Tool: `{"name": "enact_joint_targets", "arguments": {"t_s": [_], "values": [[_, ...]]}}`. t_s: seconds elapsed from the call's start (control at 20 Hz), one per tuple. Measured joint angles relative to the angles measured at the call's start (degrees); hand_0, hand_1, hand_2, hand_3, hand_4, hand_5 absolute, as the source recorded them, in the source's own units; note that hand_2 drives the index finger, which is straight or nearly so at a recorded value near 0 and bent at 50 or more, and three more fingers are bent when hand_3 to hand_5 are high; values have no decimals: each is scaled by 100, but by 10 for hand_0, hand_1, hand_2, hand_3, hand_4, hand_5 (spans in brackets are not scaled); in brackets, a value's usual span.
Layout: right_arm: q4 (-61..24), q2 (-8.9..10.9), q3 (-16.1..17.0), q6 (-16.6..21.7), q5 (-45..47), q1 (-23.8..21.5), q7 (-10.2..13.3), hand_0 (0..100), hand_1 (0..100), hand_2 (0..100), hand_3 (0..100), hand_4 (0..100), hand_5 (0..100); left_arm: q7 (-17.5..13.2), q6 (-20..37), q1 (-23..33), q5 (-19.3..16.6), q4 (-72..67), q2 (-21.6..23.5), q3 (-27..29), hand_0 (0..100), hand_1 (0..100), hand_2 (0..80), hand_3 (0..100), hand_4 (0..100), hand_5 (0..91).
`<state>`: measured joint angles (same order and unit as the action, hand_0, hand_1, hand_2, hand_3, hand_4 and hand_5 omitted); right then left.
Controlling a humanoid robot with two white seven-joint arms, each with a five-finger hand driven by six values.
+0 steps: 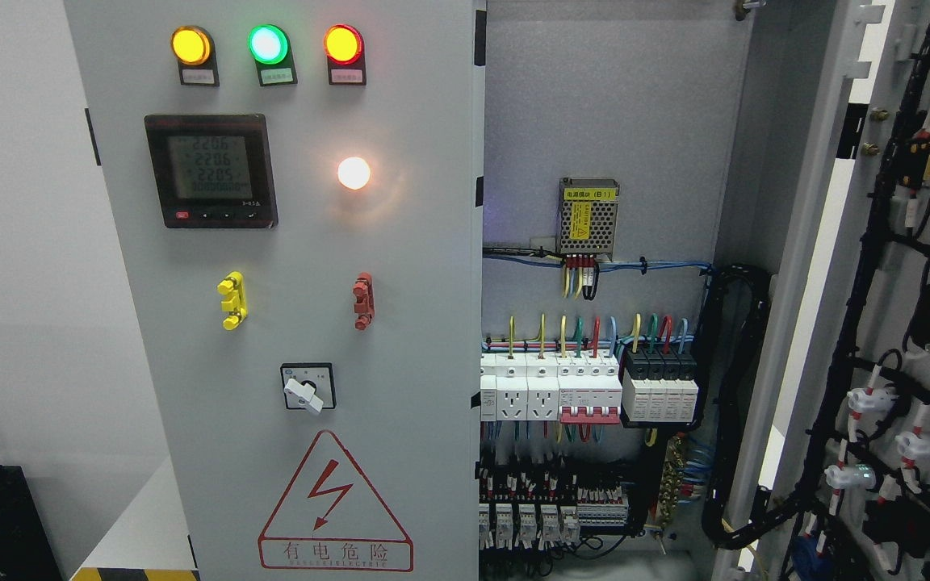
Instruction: Open door with both hands
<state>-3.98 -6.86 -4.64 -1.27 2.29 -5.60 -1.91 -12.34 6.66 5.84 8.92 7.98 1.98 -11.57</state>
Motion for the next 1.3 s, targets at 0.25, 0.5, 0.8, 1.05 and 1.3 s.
{"name": "enact_joint_targets", "arguments": {"t_s": [0.25, 0.5, 0.8, 1.05, 1.3], "values": [[-62, 0, 3, 0, 1, 9, 0, 120, 389, 0, 0, 0, 0, 13, -3, -33, -202, -195, -150, 261, 120, 389, 0, 0, 0, 0], [-256, 22, 5, 0, 5, 0, 1, 120, 389, 0, 0, 0, 0, 22, -45, -103, -282, -315, -251, 510, 120, 389, 0, 0, 0, 0], [-880, 157, 5, 21, 7, -95, 4, 120, 389, 0, 0, 0, 0, 23, -88, -362, -481, -431, -324, 779, 120, 389, 0, 0, 0, 0], [-1678, 339, 3, 24, 3, -257, 127, 120, 389, 0, 0, 0, 0, 24, -99, -493, -729, -491, -362, 990, 120, 389, 0, 0, 0, 0], [-2595, 520, -21, 1, -2, -689, 626, 120, 389, 0, 0, 0, 0, 12, -119, -547, -826, -523, -385, 1146, 120, 389, 0, 0, 0, 0]]}}
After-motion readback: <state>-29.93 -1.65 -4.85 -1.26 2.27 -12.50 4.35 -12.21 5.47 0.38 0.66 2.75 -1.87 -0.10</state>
